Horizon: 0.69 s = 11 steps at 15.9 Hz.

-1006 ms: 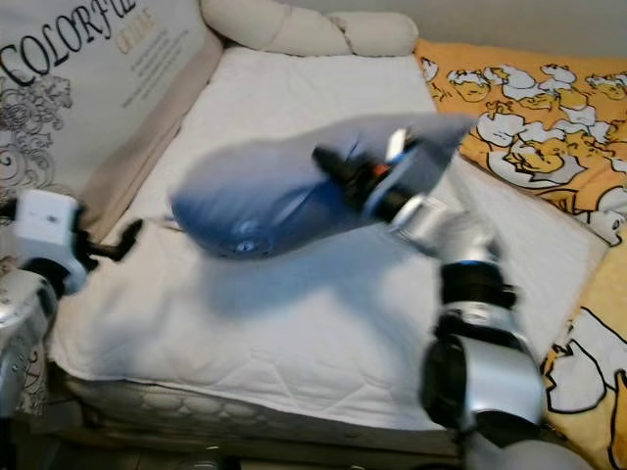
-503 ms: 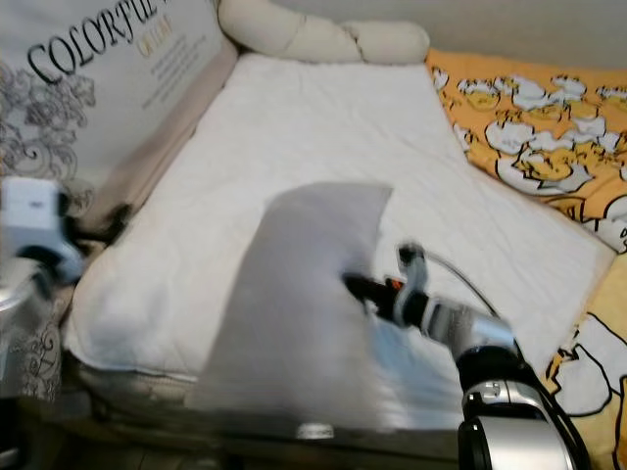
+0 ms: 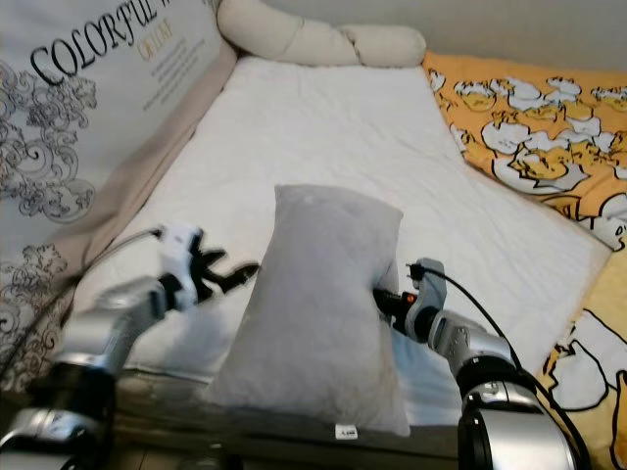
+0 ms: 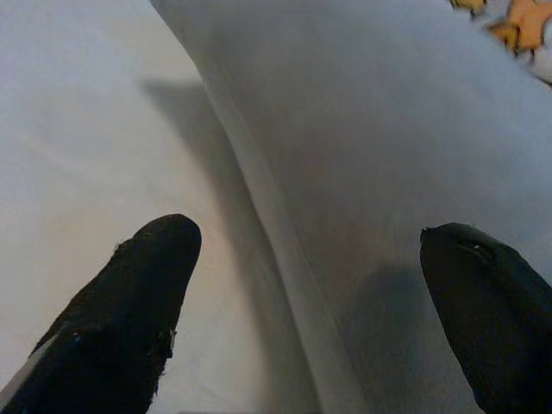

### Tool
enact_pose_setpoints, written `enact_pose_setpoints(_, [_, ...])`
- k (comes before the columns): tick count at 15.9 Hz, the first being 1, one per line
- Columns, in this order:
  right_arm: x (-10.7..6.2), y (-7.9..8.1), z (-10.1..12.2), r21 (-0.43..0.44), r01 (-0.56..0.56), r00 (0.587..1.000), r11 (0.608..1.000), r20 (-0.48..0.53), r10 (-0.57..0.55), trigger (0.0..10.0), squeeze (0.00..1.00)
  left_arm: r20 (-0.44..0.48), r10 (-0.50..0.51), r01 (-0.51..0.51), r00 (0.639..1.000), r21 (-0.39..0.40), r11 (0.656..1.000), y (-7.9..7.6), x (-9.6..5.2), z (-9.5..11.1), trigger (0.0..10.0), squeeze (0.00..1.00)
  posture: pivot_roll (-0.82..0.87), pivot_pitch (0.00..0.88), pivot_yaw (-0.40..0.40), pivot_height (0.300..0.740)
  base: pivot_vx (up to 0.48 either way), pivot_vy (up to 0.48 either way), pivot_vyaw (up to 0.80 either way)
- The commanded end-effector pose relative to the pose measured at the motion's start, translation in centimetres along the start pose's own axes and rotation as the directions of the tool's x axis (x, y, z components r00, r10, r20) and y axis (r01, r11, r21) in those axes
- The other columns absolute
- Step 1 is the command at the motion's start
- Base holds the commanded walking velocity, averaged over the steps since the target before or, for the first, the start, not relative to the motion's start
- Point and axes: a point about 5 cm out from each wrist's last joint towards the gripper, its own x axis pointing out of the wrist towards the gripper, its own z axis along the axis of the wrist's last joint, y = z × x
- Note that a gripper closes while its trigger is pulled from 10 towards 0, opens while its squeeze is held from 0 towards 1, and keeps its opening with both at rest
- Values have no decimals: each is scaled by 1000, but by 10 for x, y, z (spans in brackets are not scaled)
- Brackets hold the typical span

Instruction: Clean up the room

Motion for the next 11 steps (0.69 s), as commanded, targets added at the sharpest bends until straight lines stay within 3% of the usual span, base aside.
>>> enact_pose_setpoints(1, [-3, -5, 5, -2, 31, 999, 1000, 26, -31, 0, 0, 0, -37, 37, 999, -31, 999, 0, 8, -1, 10000, 1000, 14, 0, -6, 740, 0, 0, 0])
enact_pose_setpoints(3, [-2, -3, 5, 8, 19, 999, 1000, 33, -20, 0, 0, -14, -79, 78, 997, -98, 992, -5, 18, -10, 10000, 1000, 3, 0, 0, 740, 0, 0, 0])
enact_pose_setpoints(5, [0, 0, 6, 31, 1, 999, 1000, 51, -3, 0, 0, 41, -162, 167, 986, -214, 962, -14, 25, -10, 10000, 1000, -11, 0, 13, 740, 0, 0, 0])
enact_pose_setpoints(6, [1, 2, 7, 47, -17, 998, 999, 63, 14, 0, 0, 106, -252, 272, 962, -303, 913, -26, 32, -8, 10000, 1000, -16, 0, 13, 740, 0, 0, 0])
enact_pose_setpoints(7, [2, 4, 7, 58, -30, 997, 998, 67, 26, 0, 0, 81, -299, 308, 951, -323, 895, -35, 37, -16, 10000, 1000, -17, 0, 9, 740, 0, 0, 0])
enact_pose_setpoints(9, [5, 9, 7, 63, -53, 996, 997, 68, 48, 0, 0, 20, -316, 306, 948, -319, 897, -42, 41, -29, 10000, 1000, -17, 0, 5, 740, 0, 0, 0])
enact_pose_setpoints(11, [9, 19, 11, 69, -100, 992, 993, 84, 94, 0, 0, 100, -359, 367, 928, -401, 839, -51, 44, -26, 10000, 1000, -16, 0, 2, 740, 0, 0, 0])
